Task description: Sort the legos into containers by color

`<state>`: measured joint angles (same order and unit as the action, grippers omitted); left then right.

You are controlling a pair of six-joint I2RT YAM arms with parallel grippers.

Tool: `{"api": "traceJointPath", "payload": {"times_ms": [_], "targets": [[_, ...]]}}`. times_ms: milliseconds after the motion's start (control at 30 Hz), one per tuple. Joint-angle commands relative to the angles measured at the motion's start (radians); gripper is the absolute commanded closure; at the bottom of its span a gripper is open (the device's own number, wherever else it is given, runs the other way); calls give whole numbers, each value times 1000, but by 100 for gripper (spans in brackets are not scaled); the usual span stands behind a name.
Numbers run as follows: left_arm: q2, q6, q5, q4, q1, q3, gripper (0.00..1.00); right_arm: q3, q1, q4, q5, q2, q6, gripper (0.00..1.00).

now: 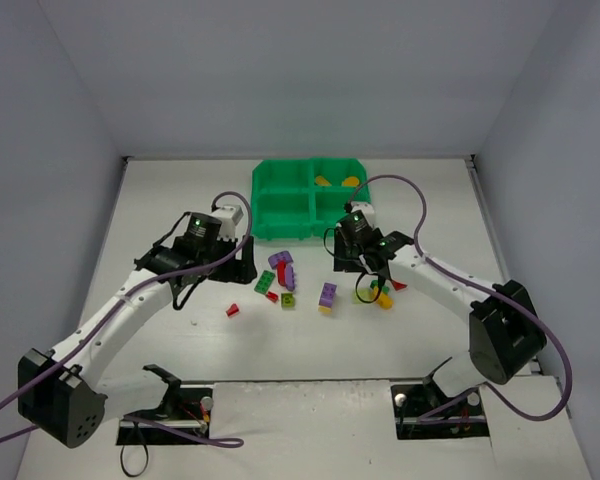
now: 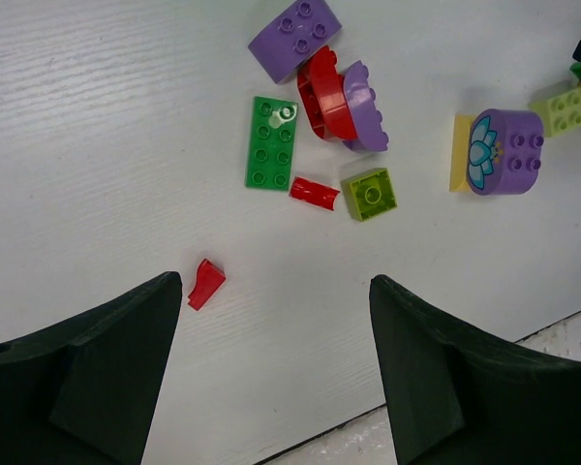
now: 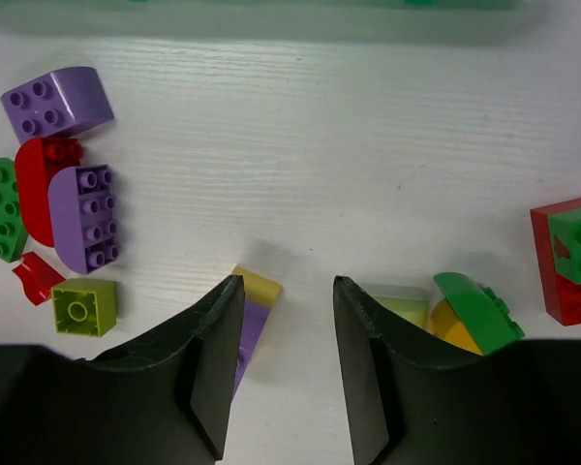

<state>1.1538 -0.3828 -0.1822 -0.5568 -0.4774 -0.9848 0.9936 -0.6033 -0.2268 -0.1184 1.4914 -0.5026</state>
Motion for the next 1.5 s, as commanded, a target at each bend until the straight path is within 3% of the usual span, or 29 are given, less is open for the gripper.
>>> {"api": "traceJointPath", "payload": {"times_ms": [0, 267, 400, 533, 933, 1167, 1300, 1433, 1467], "targets": [[-8, -10, 21, 0, 3, -9, 28, 43, -26, 14, -52, -40, 44, 61], [6, 13, 69, -63, 5, 24, 28, -44, -1, -6, -70, -95, 9, 57], [81, -13, 102, -92, 5, 49, 34, -58, 23, -3, -64, -105, 6, 56], [185, -41, 90, -74, 5, 60, 49, -56, 40, 3, -70, -123, 13, 56], [389, -65, 122, -81, 2, 48, 56, -125, 89, 24, -38, -197, 1, 56], [469, -67, 102, -88, -6, 40, 72, -148, 125, 61, -7, -206, -2, 56], [455, -64, 102, -94, -7, 29, 100, -154, 137, 78, -3, -206, 1, 56], [403, -22, 134, -170, -6, -102, 100, -154, 145, 83, 11, -204, 13, 56], [403, -12, 145, -190, -4, -209, 100, -153, 148, 83, 13, -206, 18, 56]]}}
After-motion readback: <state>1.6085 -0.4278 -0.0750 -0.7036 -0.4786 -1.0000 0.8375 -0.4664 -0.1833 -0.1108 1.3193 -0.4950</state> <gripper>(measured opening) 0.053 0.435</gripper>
